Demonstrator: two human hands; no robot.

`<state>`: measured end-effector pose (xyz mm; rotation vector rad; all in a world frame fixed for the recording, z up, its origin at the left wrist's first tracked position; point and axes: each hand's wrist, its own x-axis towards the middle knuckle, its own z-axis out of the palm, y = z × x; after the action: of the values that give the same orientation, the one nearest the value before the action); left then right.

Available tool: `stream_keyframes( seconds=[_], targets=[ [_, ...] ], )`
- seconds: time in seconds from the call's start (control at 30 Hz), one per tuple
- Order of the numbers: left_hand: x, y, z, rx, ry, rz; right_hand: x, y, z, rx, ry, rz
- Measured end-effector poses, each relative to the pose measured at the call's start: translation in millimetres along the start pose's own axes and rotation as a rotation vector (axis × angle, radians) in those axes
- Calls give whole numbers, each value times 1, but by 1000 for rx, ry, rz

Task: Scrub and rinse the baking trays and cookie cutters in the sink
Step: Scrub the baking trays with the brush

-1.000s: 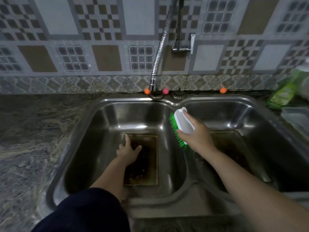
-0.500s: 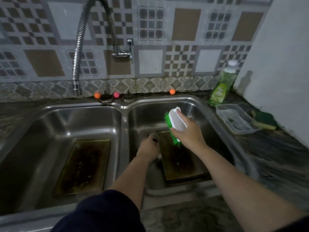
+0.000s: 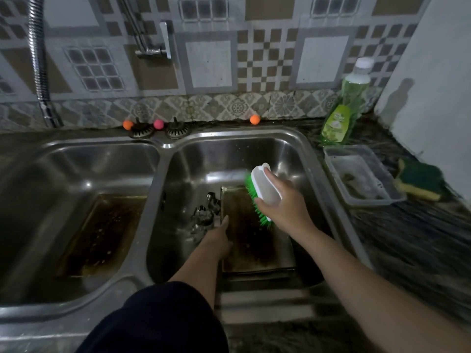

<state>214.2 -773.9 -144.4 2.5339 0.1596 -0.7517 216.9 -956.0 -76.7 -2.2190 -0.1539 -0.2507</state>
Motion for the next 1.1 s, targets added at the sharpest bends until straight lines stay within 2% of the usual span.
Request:
stream_keyframes(
  seconds=[0.37, 0.6, 0.7, 0.83, 0.93, 1.1],
  targets=[
    [18, 6, 1, 125, 270, -30, 7, 35, 4, 29, -12, 48],
    [11, 13, -7, 29, 397, -18, 7, 33, 7, 28, -13, 93],
    [8, 16, -12, -92, 453, 71, 7, 25, 2, 17, -14, 86],
    [6, 18, -17, -201, 473, 159, 17, 5, -28, -57, 29, 65],
    [4, 15, -23, -154, 498, 239, 32, -3, -72, -165, 120, 33],
    [-11, 18, -39, -254, 579, 351, 51, 15, -143, -356, 183, 142]
  ],
)
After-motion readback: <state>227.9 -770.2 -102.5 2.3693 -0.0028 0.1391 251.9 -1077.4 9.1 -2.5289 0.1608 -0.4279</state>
